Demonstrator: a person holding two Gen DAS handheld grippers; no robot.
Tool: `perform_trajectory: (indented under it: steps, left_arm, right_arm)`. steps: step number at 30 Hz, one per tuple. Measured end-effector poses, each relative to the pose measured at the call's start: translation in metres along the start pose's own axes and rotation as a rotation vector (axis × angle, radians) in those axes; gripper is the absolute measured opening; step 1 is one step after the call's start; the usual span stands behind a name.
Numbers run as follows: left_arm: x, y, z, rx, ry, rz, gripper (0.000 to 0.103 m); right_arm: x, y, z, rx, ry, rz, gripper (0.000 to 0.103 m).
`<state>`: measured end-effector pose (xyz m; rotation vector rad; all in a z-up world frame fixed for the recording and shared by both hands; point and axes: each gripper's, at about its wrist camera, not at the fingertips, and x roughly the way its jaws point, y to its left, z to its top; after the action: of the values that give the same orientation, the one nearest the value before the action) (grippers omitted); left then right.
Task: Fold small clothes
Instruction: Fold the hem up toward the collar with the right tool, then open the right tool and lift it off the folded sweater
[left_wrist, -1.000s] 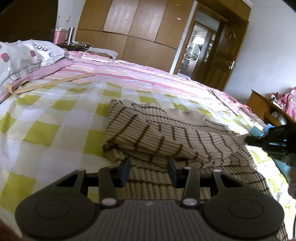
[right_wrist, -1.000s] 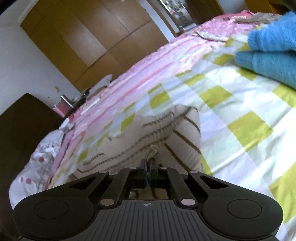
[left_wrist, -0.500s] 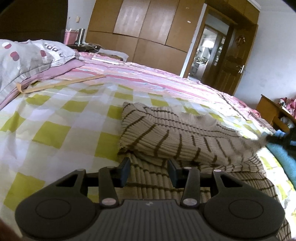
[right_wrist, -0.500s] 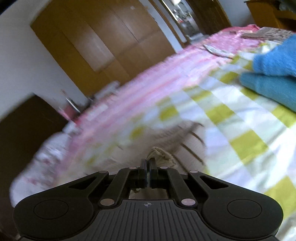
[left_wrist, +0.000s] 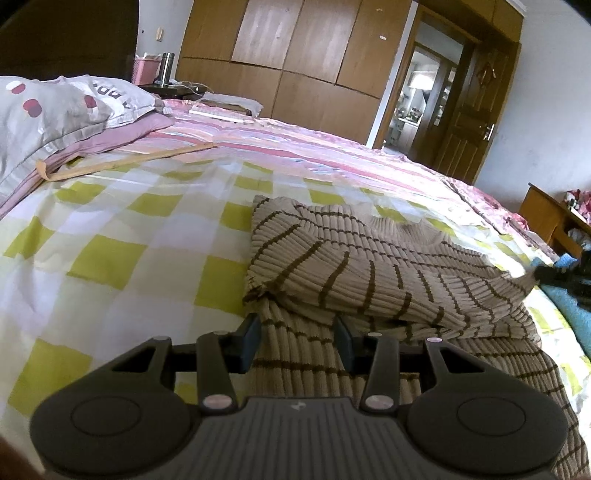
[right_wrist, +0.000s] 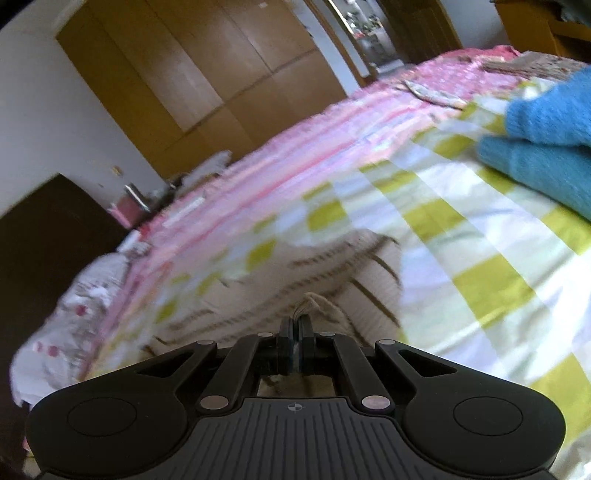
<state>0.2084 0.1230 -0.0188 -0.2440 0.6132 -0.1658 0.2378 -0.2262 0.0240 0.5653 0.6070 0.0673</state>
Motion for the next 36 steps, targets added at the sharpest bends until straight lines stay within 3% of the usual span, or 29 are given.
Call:
perform_trajectory:
  steps: [8, 10, 14, 18, 23, 27, 33, 36]
  left_arm:
    - [-0.004, 0.001, 0.001, -0.010, -0.020, -0.001, 0.048]
    - [-0.003, 0.000, 0.001, -0.005, -0.015, 0.002, 0.048]
    - [-0.001, -0.003, 0.000, 0.013, 0.002, -0.001, 0.048]
    - [-0.001, -0.008, -0.002, 0.043, 0.003, 0.002, 0.048]
    - [-0.005, -0.008, -0.001, 0.041, -0.012, 0.005, 0.048]
    - [-0.010, -0.011, 0.008, 0.035, -0.059, 0.033, 0.048]
    - [0.002, -0.022, 0.026, 0.036, -0.073, 0.052, 0.048]
    - [0.024, -0.025, 0.029, 0.067, -0.017, 0.088, 0.048]
  right_arm:
    - [-0.019, 0.025, 0.014, -0.007, -0.116, 0.180, 0.003]
    - [-0.013, 0.019, 0.011, -0.027, -0.108, 0.136, 0.003]
    - [0.012, -0.012, -0.006, -0.072, 0.021, -0.097, 0.004]
    - [0.008, -0.028, -0.011, -0.043, 0.048, -0.163, 0.009]
    - [-0.010, -0.023, -0.007, -0.085, -0.004, -0.177, 0.009]
    - [-0.007, -0.002, -0.007, -0.177, -0.009, -0.120, 0.009]
    - [0.037, 0.027, -0.014, -0.304, 0.067, -0.066, 0.009]
    - [0.053, 0.023, -0.019, -0.318, 0.108, -0.097, 0.009]
